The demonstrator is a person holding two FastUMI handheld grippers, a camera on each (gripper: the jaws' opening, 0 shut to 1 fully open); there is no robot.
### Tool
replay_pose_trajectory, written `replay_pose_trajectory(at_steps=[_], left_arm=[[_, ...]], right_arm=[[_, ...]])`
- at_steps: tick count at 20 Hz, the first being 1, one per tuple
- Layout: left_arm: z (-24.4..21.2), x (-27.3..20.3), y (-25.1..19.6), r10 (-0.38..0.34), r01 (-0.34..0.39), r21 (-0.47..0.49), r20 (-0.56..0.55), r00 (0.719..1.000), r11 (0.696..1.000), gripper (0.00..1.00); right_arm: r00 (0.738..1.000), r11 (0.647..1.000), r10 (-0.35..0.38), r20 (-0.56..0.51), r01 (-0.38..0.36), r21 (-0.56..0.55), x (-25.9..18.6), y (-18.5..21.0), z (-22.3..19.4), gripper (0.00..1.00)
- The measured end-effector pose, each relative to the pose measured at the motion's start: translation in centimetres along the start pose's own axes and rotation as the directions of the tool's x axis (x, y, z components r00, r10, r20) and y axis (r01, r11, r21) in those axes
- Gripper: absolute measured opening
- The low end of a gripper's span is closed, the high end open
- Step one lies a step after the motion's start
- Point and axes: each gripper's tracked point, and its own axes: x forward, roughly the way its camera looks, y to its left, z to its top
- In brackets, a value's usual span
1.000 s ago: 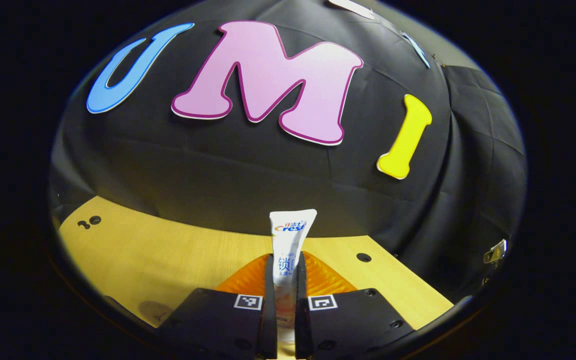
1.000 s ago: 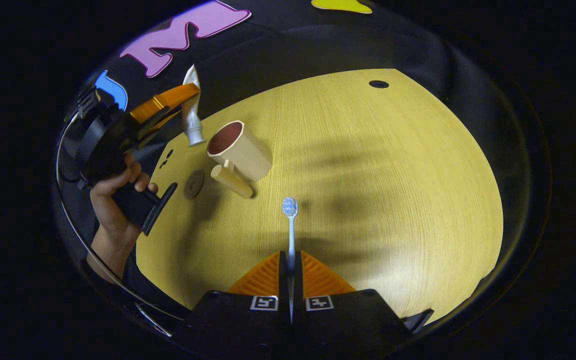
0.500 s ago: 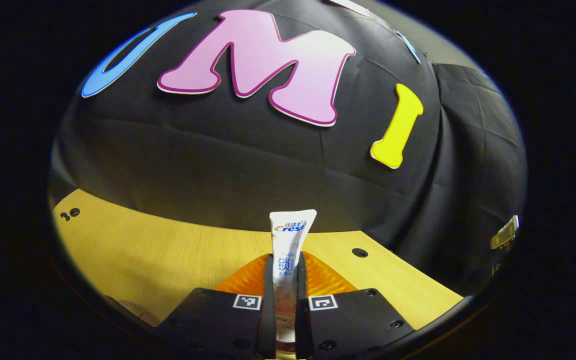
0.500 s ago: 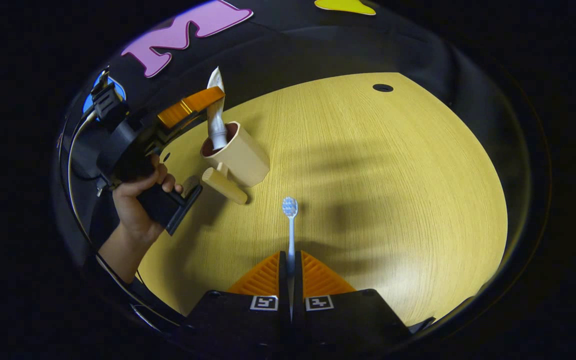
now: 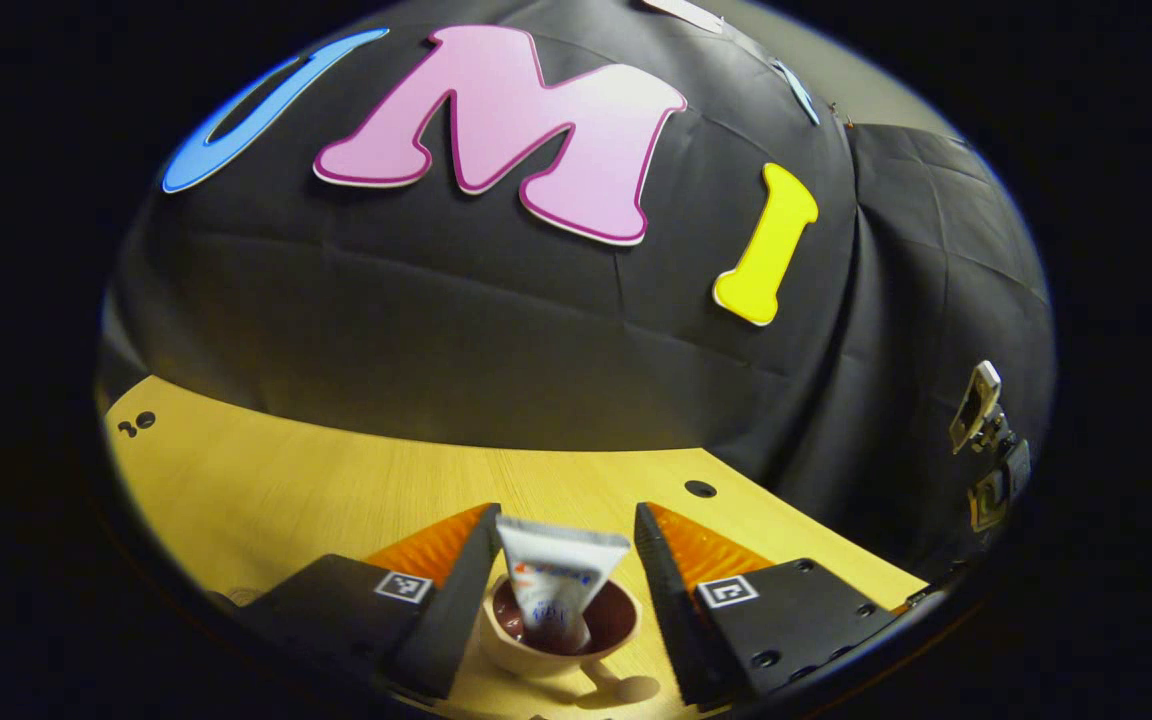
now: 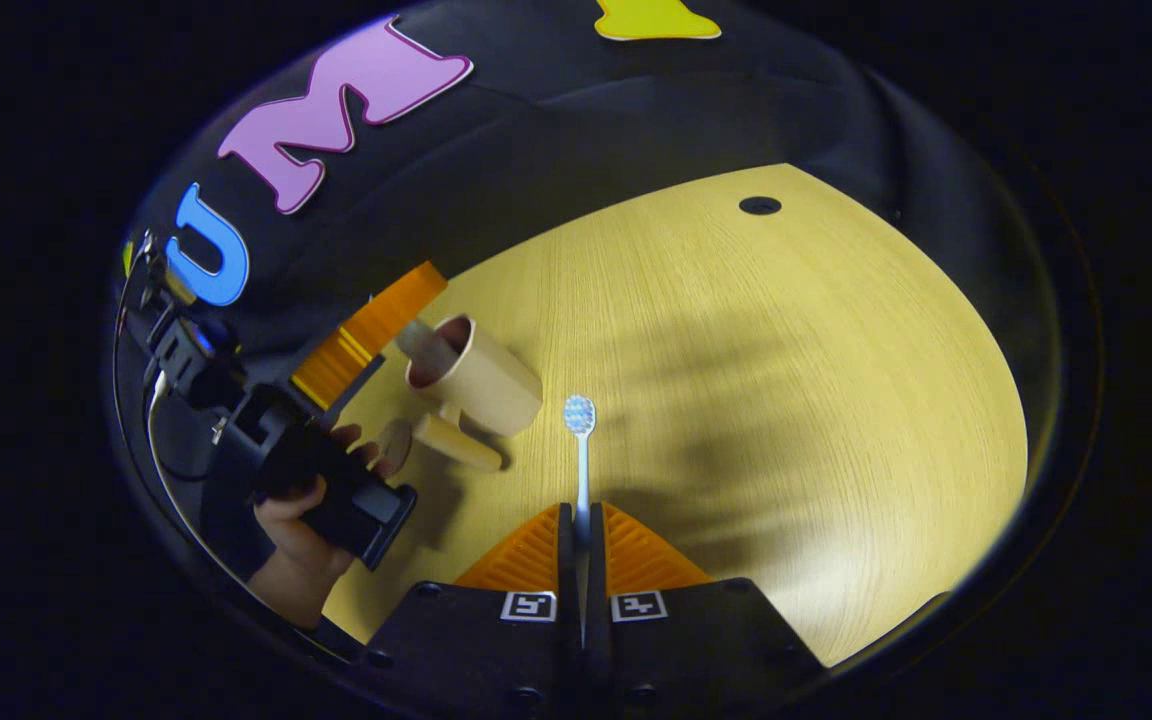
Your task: Put the toothbrush and toothpaste on the desktop into the cup, then pick up the cup and place it on the coaster on the desktop.
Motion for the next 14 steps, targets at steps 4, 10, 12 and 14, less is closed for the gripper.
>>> replay_pose_trajectory(at_steps=[4, 10, 12, 14], left_arm=[[0.8, -5.3, 0.9, 0.052, -0.052, -0.015, 0.013, 0.999, 0.999, 0.92], [-1.7, -12.3, 3.7, 0.176, -0.18, -0.08, -0.052, 0.983, 0.98, 0.92], [-2.5, -13.6, 4.9, 0.216, -0.224, -0.113, -0.075, 0.973, 0.968, 0.92], [-3.0, -14.8, 5.6, 0.244, -0.253, -0.134, -0.081, 0.966, 0.958, 0.92]], right_arm=[[0.989, 0.995, 0.082, 0.123, -0.074, -0.064, -0.2, 3.0, 5.9, 0.05], [0.954, 0.979, 0.19, 0.233, -0.165, -0.121, 1.7, 7.4, 11.5, 0.05], [0.936, 0.974, 0.219, 0.275, -0.191, -0.125, 2.4, 8.5, 12.9, 0.05], [0.917, 0.966, 0.256, 0.304, -0.232, -0.115, 2.7, 9.7, 13.8, 0.05]])
